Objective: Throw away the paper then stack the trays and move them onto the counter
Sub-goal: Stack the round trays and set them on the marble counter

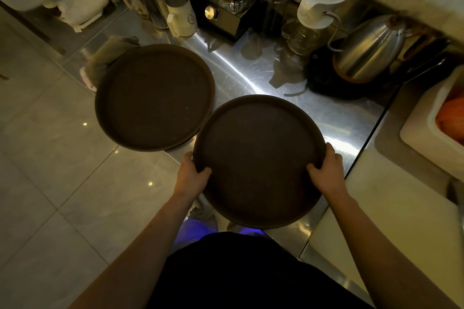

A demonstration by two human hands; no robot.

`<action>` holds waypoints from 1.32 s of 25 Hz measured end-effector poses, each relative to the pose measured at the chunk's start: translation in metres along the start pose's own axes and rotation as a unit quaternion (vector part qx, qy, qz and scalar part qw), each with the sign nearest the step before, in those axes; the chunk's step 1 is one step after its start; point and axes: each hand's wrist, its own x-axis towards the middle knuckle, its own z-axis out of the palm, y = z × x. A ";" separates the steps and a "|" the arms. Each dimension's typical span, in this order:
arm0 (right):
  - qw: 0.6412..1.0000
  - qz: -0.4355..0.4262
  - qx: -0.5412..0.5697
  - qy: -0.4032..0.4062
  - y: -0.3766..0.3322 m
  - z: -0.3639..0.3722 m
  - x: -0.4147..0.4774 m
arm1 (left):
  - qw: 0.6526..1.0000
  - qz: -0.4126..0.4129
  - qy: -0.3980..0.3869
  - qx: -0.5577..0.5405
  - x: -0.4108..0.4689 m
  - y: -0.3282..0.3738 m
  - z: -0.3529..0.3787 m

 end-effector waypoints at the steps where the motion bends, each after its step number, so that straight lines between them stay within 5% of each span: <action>1: 1.000 0.000 0.004 0.002 0.000 0.000 0.000 | 1.000 -0.004 -0.002 0.001 0.002 0.001 -0.001; 9: 1.000 0.004 -0.008 0.021 -0.005 0.004 -0.012 | 0.999 -0.021 -0.003 -0.035 0.009 -0.005 -0.006; 16: 0.993 -0.070 -0.062 0.077 -0.040 0.005 -0.021 | 0.996 0.028 0.080 -0.021 0.007 -0.014 -0.043; 22: 0.987 -0.133 -0.071 0.048 -0.121 0.037 -0.021 | 0.980 0.148 0.137 0.002 0.029 -0.022 -0.111; 33: 0.975 -0.218 -0.034 0.006 -0.290 0.127 -0.049 | 0.970 0.188 0.153 -0.028 0.094 -0.049 -0.249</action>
